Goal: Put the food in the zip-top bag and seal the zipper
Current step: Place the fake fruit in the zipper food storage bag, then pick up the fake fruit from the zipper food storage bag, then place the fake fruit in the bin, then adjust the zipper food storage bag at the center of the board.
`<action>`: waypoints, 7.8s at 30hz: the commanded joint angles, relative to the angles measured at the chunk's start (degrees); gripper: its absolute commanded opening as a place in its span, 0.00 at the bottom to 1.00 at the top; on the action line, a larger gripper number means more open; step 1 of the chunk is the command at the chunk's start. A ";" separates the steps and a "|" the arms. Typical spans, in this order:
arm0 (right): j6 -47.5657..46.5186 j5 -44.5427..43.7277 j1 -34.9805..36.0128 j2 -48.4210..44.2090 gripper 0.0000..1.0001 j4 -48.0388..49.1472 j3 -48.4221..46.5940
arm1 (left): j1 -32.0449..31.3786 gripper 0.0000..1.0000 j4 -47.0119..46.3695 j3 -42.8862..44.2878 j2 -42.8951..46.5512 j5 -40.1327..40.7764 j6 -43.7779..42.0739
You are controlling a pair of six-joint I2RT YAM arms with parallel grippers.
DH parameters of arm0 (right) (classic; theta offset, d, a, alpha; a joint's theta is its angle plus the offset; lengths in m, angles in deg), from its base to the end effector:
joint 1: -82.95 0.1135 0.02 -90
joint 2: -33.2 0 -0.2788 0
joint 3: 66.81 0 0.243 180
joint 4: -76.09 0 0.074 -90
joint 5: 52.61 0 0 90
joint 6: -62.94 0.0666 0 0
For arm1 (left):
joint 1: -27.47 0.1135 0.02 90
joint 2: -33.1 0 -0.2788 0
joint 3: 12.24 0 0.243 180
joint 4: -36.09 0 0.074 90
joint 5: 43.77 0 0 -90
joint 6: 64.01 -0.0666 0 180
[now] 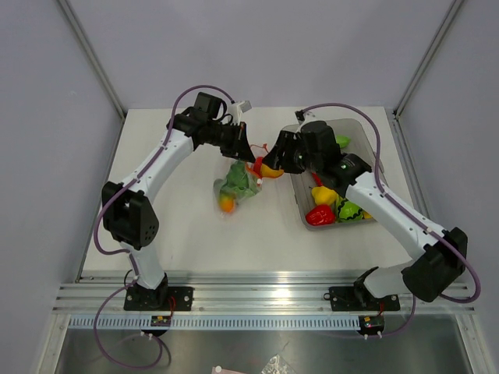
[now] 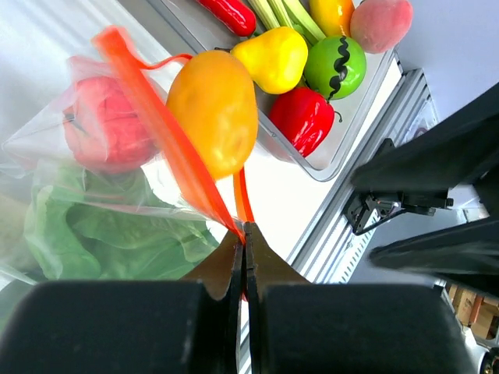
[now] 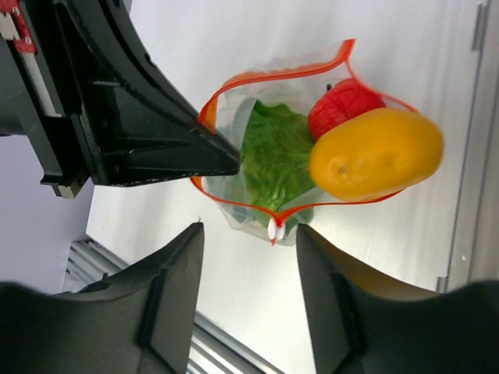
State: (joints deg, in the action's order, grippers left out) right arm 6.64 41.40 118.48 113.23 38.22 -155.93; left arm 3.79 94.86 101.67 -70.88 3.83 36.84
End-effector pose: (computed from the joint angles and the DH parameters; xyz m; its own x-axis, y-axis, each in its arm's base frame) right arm 0.2697 0.1983 0.3589 -0.6753 0.1979 -0.7105 -0.3064 0.8010 0.5143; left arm 0.3554 -0.2049 0.3332 -0.8095 0.2032 -0.5508 0.5607 0.5461 -0.6225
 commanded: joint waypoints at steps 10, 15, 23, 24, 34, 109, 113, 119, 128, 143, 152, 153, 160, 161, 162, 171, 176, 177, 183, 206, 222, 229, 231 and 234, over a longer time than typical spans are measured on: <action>2.08 -0.76 -7.14 3.29 0.80 -1.30 1.79 | -0.22 0.00 -2.37 1.72 2.91 -3.22 -0.48; 2.87 0.03 -7.14 5.83 0.90 -0.69 1.00 | -0.40 0.00 -4.03 1.90 2.91 -3.93 0.48; 2.78 -0.76 -7.58 7.77 0.99 -2.88 -0.23 | -4.09 0.00 -4.13 7.70 -0.78 -3.84 2.16; 3.13 -0.58 -7.75 7.51 0.99 -2.36 0.20 | -4.27 0.00 -4.13 8.05 -1.04 -3.93 2.16; 2.08 -6.46 -9.25 4.88 0.99 -5.34 -0.50 | -5.06 0.00 -4.92 7.70 -2.19 -3.75 2.77; -16.46 -6.99 -22.26 3.54 0.84 -8.67 -3.21 | -7.34 0.00 -3.34 10.78 -5.88 -4.28 1.63; -16.29 -14.46 -22.26 8.29 0.89 -13.42 -7.08 | -7.34 0.00 -3.25 11.04 -5.79 -4.54 1.80; -12.16 -20.09 -22.26 10.32 1.00 -14.04 -5.59 | -7.26 0.00 -2.63 11.04 -5.79 -4.19 1.36; -16.63 -4.28 -21.82 4.35 0.85 -4.91 -1.99 | -7.26 0.00 -1.76 11.22 -5.35 -4.19 0.22; -31.84 1.61 -13.82 11.11 0.70 -7.19 -9.18 | -7.26 0.00 -1.58 11.22 -5.35 -4.54 -0.13; -36.50 8.47 -13.73 24.29 0.53 -11.59 -20.18 | -7.26 0.00 -0.26 11.57 -5.53 -4.45 -0.83; -36.24 8.47 -13.82 25.17 0.43 -11.50 -20.53 | -7.17 0.00 -0.26 11.66 -5.44 -4.37 -1.01; -27.91 10.48 -13.82 21.14 0.00 -5.44 -17.38 | -4.45 0.00 2.90 13.85 -5.70 -1.30 -3.38; -24.41 11.10 -13.73 20.00 0.00 -4.21 -16.24 | -4.01 0.00 3.34 14.38 -5.70 -0.77 -3.82; -22.55 11.54 -13.82 19.29 0.00 -3.33 -15.36 | -3.05 0.00 4.30 16.47 -6.49 0.37 -4.78; 7.34 -0.31 -9.25 9.89 0.00 17.58 5.64 | -1.63 0.53 13.01 31.34 -13.00 6.80 -8.74; 11.21 -3.30 -8.81 9.80 0.00 20.49 11.01 | -0.84 0.81 10.92 22.87 -5.02 4.86 -3.42; 11.39 -3.66 -8.72 9.62 0.00 20.84 11.80 | -0.67 0.80 9.16 20.12 -2.74 5.56 -1.47; 14.73 -5.50 -8.81 6.20 0.00 25.05 17.43 | -0.14 0.52 -10.85 -16.10 23.44 20.21 19.67; 15.35 -7.18 -8.55 4.70 0.00 23.92 19.19 | 1.45 0.52 -59.94 -64.37 35.43 20.59 75.37; 14.73 -7.70 -8.37 5.66 0.00 21.90 17.35 | 0.74 0.45 -64.51 -64.63 29.72 18.75 76.42; 14.56 -8.32 -8.28 5.93 0.00 21.20 16.82 | -0.14 0.62 -62.58 -65.60 31.12 17.17 75.81; 14.38 -8.32 -8.37 6.19 0.00 20.85 16.38 | -0.22 0.61 -61.34 -66.56 32.26 17.43 75.81; 14.30 -8.67 -8.28 6.28 0.00 20.58 15.94 | -0.22 0.55 -58.89 -67.09 33.76 17.60 75.37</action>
State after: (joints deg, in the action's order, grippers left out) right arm 21.37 34.86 109.67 119.83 58.75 -137.20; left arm 3.83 34.88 35.21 -39.82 22.39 112.97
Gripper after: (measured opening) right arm 0.011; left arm 0.566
